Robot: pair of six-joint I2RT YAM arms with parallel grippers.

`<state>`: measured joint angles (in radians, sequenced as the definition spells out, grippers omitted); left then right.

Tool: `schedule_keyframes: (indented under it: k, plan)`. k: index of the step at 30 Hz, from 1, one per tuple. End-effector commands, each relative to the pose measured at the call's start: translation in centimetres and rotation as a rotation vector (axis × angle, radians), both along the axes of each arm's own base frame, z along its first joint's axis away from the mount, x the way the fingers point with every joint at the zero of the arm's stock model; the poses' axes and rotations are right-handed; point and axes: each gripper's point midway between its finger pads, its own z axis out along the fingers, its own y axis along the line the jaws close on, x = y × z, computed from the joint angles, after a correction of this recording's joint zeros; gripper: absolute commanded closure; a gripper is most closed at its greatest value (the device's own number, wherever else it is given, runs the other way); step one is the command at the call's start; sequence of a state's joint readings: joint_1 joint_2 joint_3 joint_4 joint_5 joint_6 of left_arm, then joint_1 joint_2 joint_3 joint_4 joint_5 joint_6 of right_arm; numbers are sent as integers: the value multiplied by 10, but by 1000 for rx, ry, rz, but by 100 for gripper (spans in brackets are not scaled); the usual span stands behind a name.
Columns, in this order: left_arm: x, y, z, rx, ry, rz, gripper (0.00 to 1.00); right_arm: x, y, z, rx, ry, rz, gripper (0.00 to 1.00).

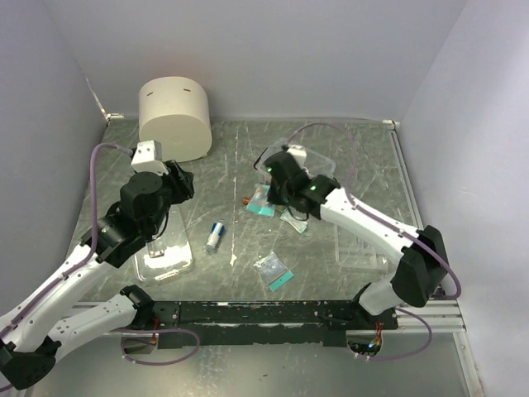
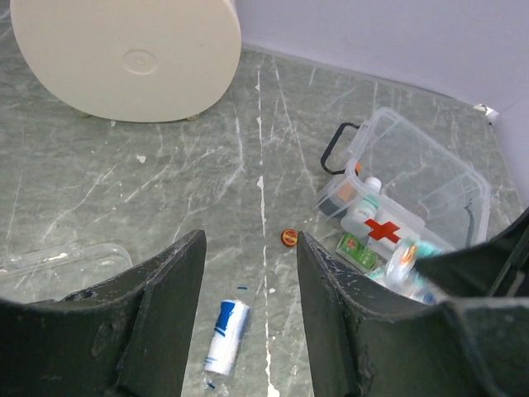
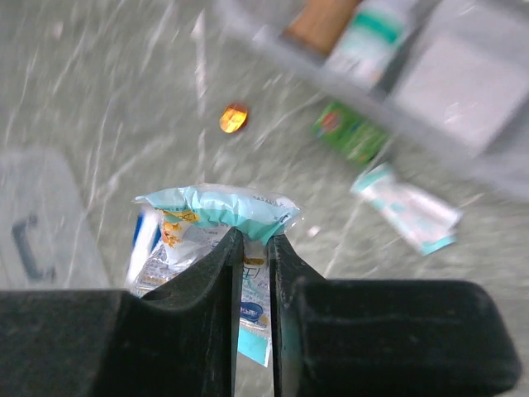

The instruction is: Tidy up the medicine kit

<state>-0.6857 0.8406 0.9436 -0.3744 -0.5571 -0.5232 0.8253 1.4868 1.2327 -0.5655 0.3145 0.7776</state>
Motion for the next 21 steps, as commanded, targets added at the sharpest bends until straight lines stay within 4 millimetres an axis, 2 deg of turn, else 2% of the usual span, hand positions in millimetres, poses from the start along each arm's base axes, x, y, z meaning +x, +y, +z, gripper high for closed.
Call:
schedule_keyframes:
  k: [1, 4, 10, 21]
  plan:
    - [-2, 2, 32, -25, -65, -14, 41, 49, -66, 23, -87, -81, -201, 87]
    - [-2, 1, 33, -23, -76, -20, 41, 73, -104, 24, -132, -70, -300, 87]
    - [-2, 2, 18, -5, -52, -20, 41, 112, -153, 9, -215, -30, -427, 87]
    - [-7, 7, 20, -14, -62, -12, 41, 146, -171, -54, -353, 60, -463, 88]
